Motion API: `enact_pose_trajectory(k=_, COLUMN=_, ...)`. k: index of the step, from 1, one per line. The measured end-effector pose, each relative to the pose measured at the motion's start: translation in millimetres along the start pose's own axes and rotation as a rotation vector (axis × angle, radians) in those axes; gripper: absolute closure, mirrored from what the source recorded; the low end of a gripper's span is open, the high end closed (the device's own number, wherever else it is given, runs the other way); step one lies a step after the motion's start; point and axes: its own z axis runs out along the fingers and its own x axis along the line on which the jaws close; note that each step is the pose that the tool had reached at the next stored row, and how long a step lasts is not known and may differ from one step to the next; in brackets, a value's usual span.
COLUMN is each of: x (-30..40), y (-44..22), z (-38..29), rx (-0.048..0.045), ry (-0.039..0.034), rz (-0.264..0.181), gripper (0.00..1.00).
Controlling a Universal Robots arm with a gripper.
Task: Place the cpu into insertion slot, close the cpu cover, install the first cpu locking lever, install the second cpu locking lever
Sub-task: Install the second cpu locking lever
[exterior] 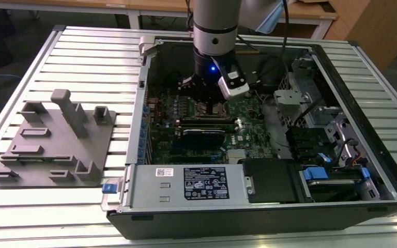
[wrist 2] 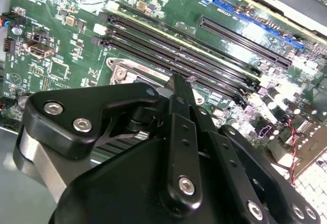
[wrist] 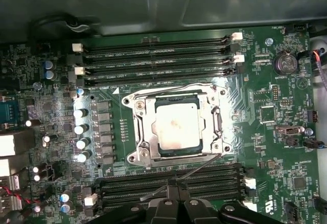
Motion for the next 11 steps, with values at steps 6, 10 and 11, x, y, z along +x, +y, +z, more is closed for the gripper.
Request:
enact_pose_trajectory(k=6, x=2.8, y=-0.5, z=3.8, rx=0.0001, ry=0.0000, rz=0.000, gripper=0.90)
enact_pose_trajectory(k=10, x=4.3, y=-0.7, z=4.9, rx=0.0002, ry=0.0001, rz=0.000, gripper=0.90)
enact_pose_trajectory(k=11, x=4.3, y=-0.6, z=5.0, rx=0.0001, ry=0.0001, rz=0.000, gripper=0.90)
